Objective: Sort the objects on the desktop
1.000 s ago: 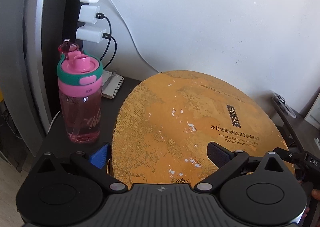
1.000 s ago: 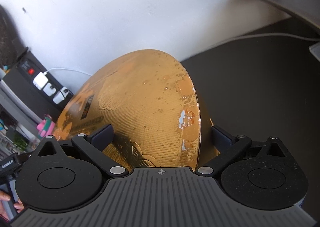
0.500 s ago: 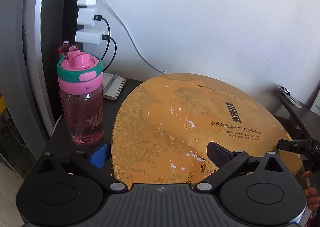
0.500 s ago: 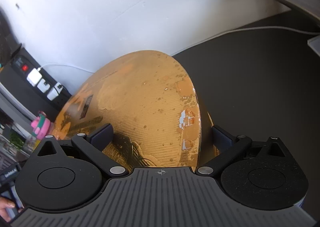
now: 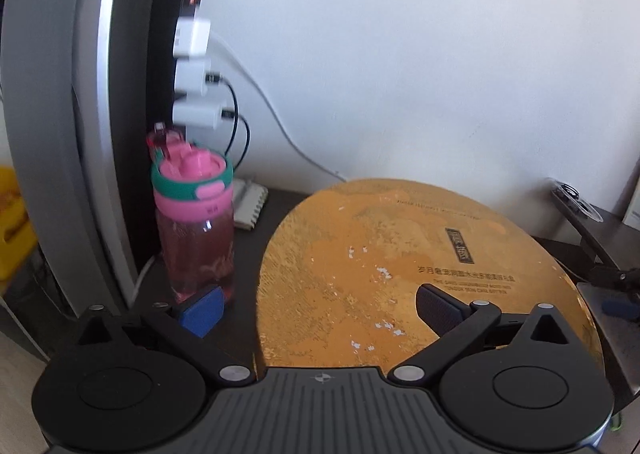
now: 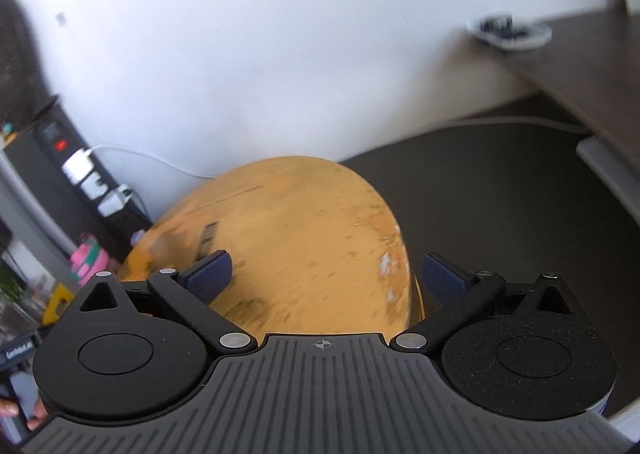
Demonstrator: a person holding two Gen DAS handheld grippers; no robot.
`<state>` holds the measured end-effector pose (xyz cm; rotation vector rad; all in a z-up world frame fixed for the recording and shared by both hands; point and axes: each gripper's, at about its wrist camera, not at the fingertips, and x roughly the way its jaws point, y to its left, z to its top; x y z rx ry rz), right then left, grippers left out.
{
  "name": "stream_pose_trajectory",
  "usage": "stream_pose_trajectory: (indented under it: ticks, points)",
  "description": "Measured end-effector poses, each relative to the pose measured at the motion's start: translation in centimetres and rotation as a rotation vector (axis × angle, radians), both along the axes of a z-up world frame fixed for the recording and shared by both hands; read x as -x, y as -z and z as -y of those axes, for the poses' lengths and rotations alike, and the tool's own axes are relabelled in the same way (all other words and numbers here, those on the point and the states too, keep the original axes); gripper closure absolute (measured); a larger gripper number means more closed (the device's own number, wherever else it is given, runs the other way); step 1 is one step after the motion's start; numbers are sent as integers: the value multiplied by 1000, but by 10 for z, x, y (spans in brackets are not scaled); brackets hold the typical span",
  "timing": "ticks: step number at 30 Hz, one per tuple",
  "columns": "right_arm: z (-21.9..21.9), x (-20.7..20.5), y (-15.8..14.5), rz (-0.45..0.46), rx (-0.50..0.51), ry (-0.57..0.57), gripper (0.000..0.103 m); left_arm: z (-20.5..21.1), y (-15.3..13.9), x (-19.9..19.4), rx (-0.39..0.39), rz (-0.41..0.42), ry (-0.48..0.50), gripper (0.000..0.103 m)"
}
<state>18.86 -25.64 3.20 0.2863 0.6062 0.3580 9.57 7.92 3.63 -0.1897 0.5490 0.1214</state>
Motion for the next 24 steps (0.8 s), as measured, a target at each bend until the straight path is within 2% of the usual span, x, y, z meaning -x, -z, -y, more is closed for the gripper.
stream_pose_trajectory:
  ticks: [5,9,12,16,24]
  points:
    - [-22,62,-6,46,23,-58,0,21,-2,43,-45,18,50,1]
    - [-42,101,6,39,8,-92,0,44,7,73,-61,-22,132,1]
    - [-53,122,15,24,43,-98,0,58,15,83,-94,-49,172,1]
    - [-65,138,22,10,161,-71,0,70,24,92,-142,-66,203,1]
    - [-86,140,25,2,208,-74,0,66,36,101,-124,-76,257,1]
